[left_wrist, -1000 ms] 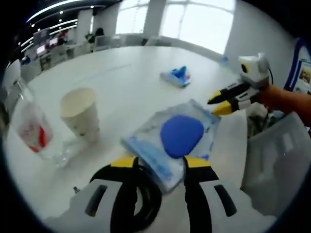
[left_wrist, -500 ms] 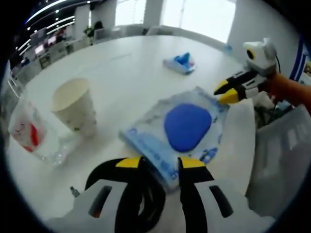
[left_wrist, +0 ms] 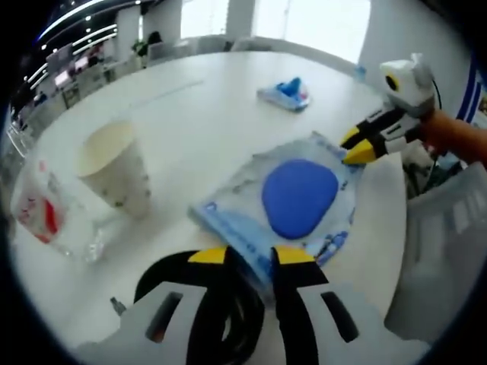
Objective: Arrange the tabletop items into an orderly group along one side of the table until the central work area is clear of visible clutter.
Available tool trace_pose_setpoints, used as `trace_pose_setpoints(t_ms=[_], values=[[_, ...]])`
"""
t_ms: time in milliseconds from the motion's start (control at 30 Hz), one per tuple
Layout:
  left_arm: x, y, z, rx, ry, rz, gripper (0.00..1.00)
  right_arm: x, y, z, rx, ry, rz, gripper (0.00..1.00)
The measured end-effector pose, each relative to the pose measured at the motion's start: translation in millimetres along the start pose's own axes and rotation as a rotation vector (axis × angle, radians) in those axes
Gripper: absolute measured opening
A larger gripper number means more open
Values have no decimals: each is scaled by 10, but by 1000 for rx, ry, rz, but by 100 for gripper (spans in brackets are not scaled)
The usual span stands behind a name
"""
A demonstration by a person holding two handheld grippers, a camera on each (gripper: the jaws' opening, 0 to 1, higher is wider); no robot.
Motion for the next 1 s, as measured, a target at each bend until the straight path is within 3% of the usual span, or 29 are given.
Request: trace_pose_setpoints(t_ms=[633, 1000], values=[[-5, 32, 23, -7, 17, 47, 6, 9, 19, 40, -4, -17, 0, 7], [19, -13, 94, 11, 6, 42, 1, 34, -46, 135, 30, -19, -8, 3]])
Point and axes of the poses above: the point that each gripper's makers call its tool centre point, and the gripper's own axes: y roughly forward along the fingers, x roughly to its right, z roughly out of its top, the point moved 3 cm from there along -y, roughly backward along the fingers, and after that the axes turned 3 degrees about y, right-handed, at the moved point
